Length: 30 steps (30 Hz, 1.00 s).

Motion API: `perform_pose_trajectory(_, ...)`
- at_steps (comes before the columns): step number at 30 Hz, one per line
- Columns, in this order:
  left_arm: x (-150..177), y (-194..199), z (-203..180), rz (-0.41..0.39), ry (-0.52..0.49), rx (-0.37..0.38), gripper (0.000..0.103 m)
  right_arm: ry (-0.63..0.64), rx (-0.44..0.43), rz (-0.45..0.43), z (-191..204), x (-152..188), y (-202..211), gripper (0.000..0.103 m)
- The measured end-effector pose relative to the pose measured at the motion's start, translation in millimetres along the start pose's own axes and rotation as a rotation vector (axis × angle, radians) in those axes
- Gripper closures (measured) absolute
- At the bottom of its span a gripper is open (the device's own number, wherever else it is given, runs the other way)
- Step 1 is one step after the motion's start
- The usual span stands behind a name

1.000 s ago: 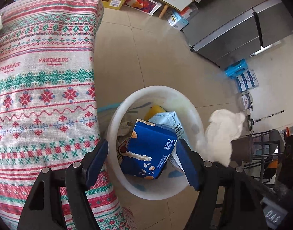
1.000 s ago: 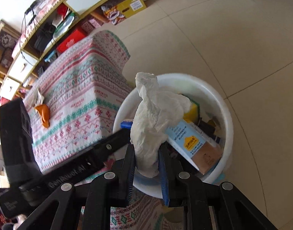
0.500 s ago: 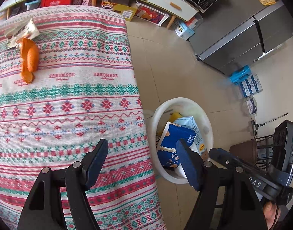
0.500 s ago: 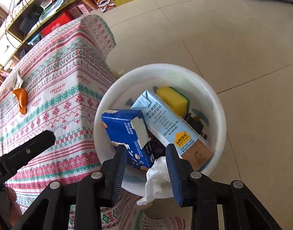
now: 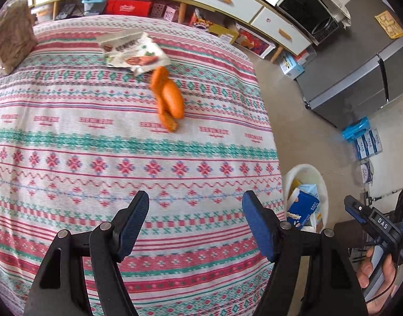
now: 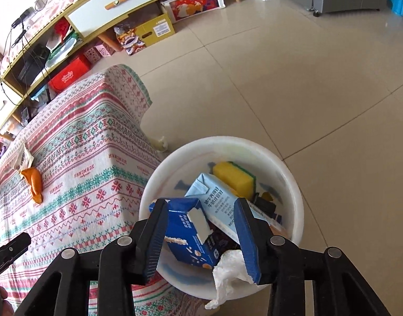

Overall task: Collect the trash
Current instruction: 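Grasp the nut snack wrapper with left tool while right tool grasps the orange peel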

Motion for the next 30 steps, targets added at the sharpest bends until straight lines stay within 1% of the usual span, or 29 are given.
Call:
perform_pose_trajectory(3,-12,15,32,-0.033,0.058,-0.019,0.028,0.047,-0.006,0.021,20,2,-6,0.049)
perform_pose_trajectory(7,-31,30,62,-0.085,0.124,-0.035,0.028,0.142,-0.029,0.063,56,10,-17,0.046)
perform_pose_trajectory(9,-43,31,70,-0.095,0.143,-0.038,0.028,0.2,-0.035,0.073,75,15,-21,0.042)
perform_pose_trajectory(12,-63,29,75,-0.122,0.163,-0.043,0.028,0.269,-0.067,0.091,102,23,-28,0.041)
perform_pose_trajectory(13,-70,26,76,-0.127,0.174,-0.043,0.028,0.285,-0.078,0.099,110,25,-30,0.041)
perform_pose_trajectory(16,-97,17,81,-0.143,0.195,-0.01,0.028,0.336,-0.09,0.121,131,32,-38,0.041)
perform_pose_trajectory(17,-106,13,83,-0.151,0.199,-0.014,0.028,0.354,-0.09,0.126,138,34,-41,0.041)
perform_pose_trajectory(20,-131,0,83,-0.183,0.163,-0.024,0.028,0.396,-0.1,0.138,154,40,-47,0.041)
perform_pose_trajectory(21,-139,-5,83,-0.187,0.152,-0.016,0.028,0.402,-0.109,0.143,157,42,-49,0.041)
perform_pose_trajectory(24,-159,-24,87,-0.177,0.153,0.008,0.028,0.417,-0.138,0.149,170,42,-56,0.041)
perform_pose_trajectory(28,-177,-46,97,-0.176,0.161,-0.011,0.028,0.418,-0.179,0.147,190,37,-68,0.041)
perform_pose_trajectory(29,-180,-49,101,-0.181,0.168,-0.01,0.03,0.418,-0.192,0.143,196,36,-71,0.041)
perform_pose_trajectory(30,-181,-51,103,-0.193,0.169,-0.001,0.036,0.42,-0.204,0.14,203,34,-73,0.041)
Point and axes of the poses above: each gripper's, at about its wrist camera, not at the fingertips, and y roughly against the way its jaws point, z to its left, x to its underside, the point moved 4 cm from there along -y, roughly the way its jaws point, and after that the axes turned 3 degrees about x, right-handed, at the moved point
